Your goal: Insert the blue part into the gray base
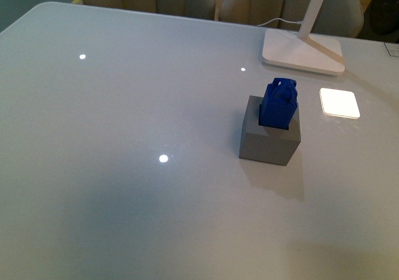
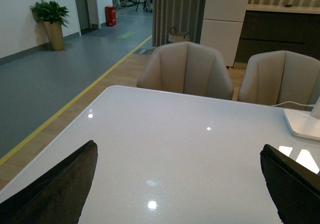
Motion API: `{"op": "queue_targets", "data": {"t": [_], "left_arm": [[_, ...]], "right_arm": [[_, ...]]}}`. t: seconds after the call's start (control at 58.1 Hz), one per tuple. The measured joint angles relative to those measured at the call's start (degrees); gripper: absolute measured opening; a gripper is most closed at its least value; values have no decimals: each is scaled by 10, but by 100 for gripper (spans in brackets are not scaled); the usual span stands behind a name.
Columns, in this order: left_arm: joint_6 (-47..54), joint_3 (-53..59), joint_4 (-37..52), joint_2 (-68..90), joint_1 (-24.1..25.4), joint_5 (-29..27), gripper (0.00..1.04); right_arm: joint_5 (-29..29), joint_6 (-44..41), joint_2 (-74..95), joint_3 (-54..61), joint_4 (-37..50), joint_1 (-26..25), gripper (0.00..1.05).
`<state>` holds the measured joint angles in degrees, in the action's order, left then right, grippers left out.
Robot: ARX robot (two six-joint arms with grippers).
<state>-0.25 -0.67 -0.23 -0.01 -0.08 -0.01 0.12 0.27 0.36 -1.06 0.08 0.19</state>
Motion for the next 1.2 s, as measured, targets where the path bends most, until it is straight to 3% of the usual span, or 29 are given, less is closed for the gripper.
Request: {"op": "queue_targets", "data": {"t": [0.155, 0.516, 1.205], "left_arm": [[0, 0, 0, 0, 0, 0, 97], [0, 0, 0, 0, 0, 0, 97], [0, 0, 0, 0, 0, 0, 97]], "right_arm": [[0, 0, 0, 0, 0, 0, 35], [0, 0, 0, 0, 0, 0, 97], [0, 0, 0, 0, 0, 0, 96]]}}
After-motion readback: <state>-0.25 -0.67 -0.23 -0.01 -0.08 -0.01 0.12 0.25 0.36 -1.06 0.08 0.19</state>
